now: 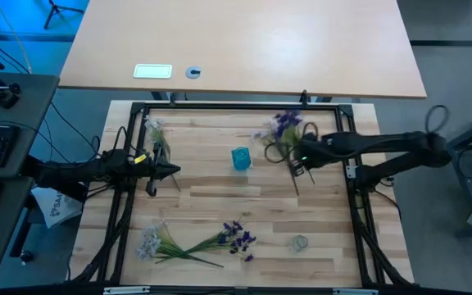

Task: Sort flowers into vase by color
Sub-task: Put the top purple flowers into the blue crystal vase

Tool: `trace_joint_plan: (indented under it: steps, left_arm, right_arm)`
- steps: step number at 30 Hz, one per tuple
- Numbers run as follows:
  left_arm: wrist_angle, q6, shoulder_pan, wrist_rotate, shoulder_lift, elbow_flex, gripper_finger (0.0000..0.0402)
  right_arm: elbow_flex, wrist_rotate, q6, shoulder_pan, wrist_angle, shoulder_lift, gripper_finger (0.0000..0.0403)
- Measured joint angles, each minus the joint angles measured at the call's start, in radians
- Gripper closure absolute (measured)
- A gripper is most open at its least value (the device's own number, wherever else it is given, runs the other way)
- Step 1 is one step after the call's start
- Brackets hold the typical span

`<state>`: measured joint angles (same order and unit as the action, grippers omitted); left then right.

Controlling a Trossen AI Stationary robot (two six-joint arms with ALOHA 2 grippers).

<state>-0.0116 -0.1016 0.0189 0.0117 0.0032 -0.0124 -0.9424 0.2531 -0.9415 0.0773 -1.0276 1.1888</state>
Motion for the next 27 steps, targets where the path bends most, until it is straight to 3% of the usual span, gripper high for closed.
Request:
trace_joint_plan:
  steps: [3, 7, 10, 16, 20, 27]
  left_arm:
    - [0.000, 0.000, 0.000, 0.000, 0.000, 0.000, 0.0401]
    - [0.000, 0.000, 0.000, 0.000, 0.000, 0.000, 0.0401]
    - [0.000, 0.000, 0.000, 0.000, 0.000, 0.000, 0.0401]
    - [0.000, 0.000, 0.000, 0.000, 0.000, 0.000, 0.0401]
    - [0.000, 0.000, 0.000, 0.000, 0.000, 0.000, 0.0401]
    - [0.000, 0.000, 0.000, 0.000, 0.000, 0.000, 0.0402]
  right_arm:
    - [0.002, 0.032, 0.104, -0.001, 0.138, -0.090, 0.0398]
    - [0.092, -0.041, 0.340, -0.017, 0.605, -0.137, 0.0399]
    - [0.185, -0.134, 0.570, -0.031, 1.021, -0.084, 0.0399]
    - [0.268, -0.113, 0.753, -0.009, 1.813, 0.121, 0.0399]
    - [0.253, -0.112, 0.802, 0.034, 1.872, 0.239, 0.0399]
    - [0.251, -0.112, 0.736, 0.076, 1.942, 0.413, 0.0399]
